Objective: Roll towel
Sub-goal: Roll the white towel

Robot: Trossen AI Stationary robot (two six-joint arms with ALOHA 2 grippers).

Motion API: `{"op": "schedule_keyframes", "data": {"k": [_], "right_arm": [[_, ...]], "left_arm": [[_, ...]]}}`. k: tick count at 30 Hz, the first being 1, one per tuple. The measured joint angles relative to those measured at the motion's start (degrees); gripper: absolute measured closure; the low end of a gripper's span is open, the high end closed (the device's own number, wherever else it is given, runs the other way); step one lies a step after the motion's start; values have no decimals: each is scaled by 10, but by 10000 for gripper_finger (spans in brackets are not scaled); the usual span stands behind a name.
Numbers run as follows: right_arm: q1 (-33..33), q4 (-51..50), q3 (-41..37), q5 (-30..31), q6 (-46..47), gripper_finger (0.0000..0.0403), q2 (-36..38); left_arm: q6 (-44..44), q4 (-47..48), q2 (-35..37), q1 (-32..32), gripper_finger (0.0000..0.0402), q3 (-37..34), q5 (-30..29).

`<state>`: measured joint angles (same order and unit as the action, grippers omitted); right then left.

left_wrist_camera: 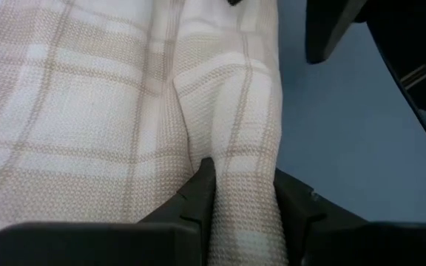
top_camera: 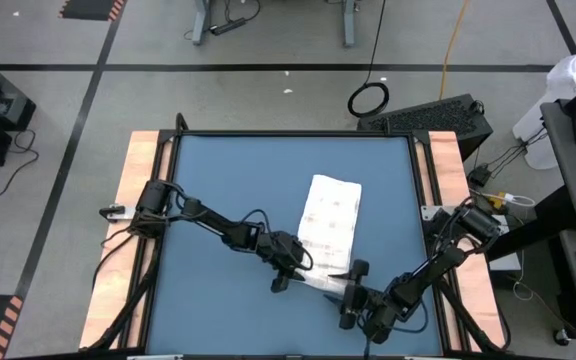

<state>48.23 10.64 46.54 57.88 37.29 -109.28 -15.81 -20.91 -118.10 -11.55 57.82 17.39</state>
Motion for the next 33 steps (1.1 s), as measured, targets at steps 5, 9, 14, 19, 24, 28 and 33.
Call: {"op": "schedule_keyframes", "data": {"k": [5, 9, 14, 19, 24, 28, 33], "right_arm": [[-9, -59, 0, -19, 50, 140, -2], [-22, -84, 0, -47, 101, 140, -11], [-31, -83, 1, -70, 172, 143, -19], [-28, -88, 1, -71, 248, 174, -20], [-18, -86, 1, -72, 310, 223, -20], [-13, -80, 0, -73, 326, 262, -20], [-13, -60, 0, -74, 351, 294, -21]], "left_arm": [[-1, 0, 0, 0, 311, 0, 0], [-2, 0, 0, 0, 311, 0, 0], [-3, -1, 0, 0, 311, 0, 0], [-3, -11, 1, -1, 305, -1, -1], [19, 11, 32, -2, 258, -3, -12], [64, 42, 76, -2, 217, -3, -12], [110, 70, 119, -16, 191, -2, -14]]}}
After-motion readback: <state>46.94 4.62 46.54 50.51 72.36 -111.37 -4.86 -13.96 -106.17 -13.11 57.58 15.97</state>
